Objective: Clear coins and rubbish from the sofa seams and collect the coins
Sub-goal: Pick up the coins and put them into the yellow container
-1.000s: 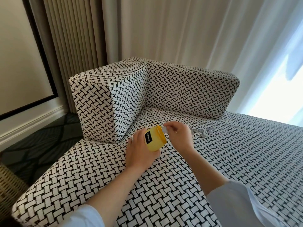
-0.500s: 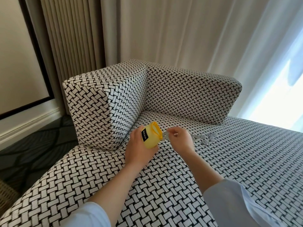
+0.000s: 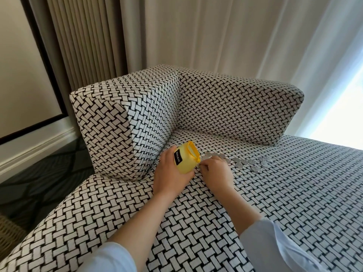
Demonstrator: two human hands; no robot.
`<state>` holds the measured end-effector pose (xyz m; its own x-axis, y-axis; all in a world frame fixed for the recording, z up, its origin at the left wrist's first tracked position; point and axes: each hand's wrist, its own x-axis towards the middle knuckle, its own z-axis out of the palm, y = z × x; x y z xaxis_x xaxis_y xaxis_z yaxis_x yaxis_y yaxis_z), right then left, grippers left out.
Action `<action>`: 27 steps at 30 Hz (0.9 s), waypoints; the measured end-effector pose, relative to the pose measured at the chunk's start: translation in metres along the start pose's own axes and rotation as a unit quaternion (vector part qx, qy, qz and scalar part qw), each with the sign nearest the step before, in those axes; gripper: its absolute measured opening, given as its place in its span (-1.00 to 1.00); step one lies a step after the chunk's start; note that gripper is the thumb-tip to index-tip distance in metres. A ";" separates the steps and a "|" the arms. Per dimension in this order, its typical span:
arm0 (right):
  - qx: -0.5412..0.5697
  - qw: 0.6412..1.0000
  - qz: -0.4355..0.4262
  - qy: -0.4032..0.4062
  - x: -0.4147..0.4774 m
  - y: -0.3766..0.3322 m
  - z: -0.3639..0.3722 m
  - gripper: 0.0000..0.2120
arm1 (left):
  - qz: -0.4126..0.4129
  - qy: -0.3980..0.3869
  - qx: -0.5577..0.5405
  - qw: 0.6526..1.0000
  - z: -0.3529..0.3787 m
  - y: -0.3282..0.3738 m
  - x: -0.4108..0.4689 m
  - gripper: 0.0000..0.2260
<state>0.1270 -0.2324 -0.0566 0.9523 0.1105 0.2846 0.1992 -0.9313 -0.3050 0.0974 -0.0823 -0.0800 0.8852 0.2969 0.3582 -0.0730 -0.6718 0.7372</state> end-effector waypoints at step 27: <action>0.326 0.934 0.046 0.141 0.014 -0.028 -0.019 -0.86 | 0.021 0.016 0.035 0.999 -0.002 0.006 -0.005 -0.16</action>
<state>0.1307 -0.2113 -0.0262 0.8921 -0.1407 0.4293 0.3055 -0.5124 -0.8026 0.0918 -0.0858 -0.0762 0.8666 0.2887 0.4070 -0.0762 -0.7295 0.6797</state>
